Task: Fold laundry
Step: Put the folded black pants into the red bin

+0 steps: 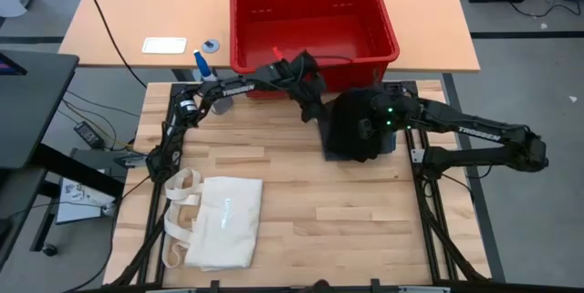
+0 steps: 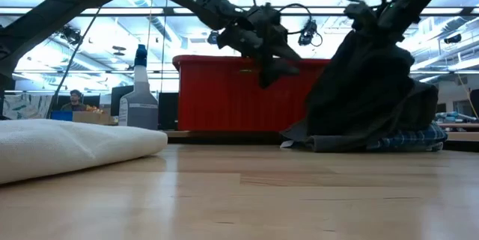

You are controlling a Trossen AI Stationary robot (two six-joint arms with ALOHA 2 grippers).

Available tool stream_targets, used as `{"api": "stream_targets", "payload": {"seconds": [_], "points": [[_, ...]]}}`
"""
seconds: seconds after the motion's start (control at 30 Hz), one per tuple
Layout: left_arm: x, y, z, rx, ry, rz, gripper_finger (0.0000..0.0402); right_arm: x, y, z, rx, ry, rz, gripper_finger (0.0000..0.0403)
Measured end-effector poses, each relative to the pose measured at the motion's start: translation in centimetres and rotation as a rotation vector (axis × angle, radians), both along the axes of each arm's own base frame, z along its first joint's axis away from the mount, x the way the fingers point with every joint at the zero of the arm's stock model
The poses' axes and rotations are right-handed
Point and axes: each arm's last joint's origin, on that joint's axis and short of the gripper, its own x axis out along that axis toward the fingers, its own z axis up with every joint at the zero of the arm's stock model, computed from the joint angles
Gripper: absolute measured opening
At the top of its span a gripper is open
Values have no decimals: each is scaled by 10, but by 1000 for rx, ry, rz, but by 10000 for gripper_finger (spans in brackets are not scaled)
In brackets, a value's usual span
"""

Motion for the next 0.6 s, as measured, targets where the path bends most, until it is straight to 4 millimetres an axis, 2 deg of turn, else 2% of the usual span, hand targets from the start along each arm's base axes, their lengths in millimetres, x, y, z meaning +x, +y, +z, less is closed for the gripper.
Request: {"api": "stream_targets", "payload": {"seconds": [0.1,0.2,0.33,0.47,0.6], "points": [[-2,11,-4,-92,-62,-77,171,-8,-1,7,-12,-41,25,44],[5,13,-8,-132,-146,-152,171,-14,-2,11,-30,-67,86,44],[22,-4,-2,-153,-246,-231,171,-18,-1,14,-45,-86,122,44],[35,-26,0,-67,-261,-189,171,-22,0,13,-26,-67,98,44],[37,-29,-3,-56,-239,-168,171,-25,2,11,-3,-47,88,44]]}}
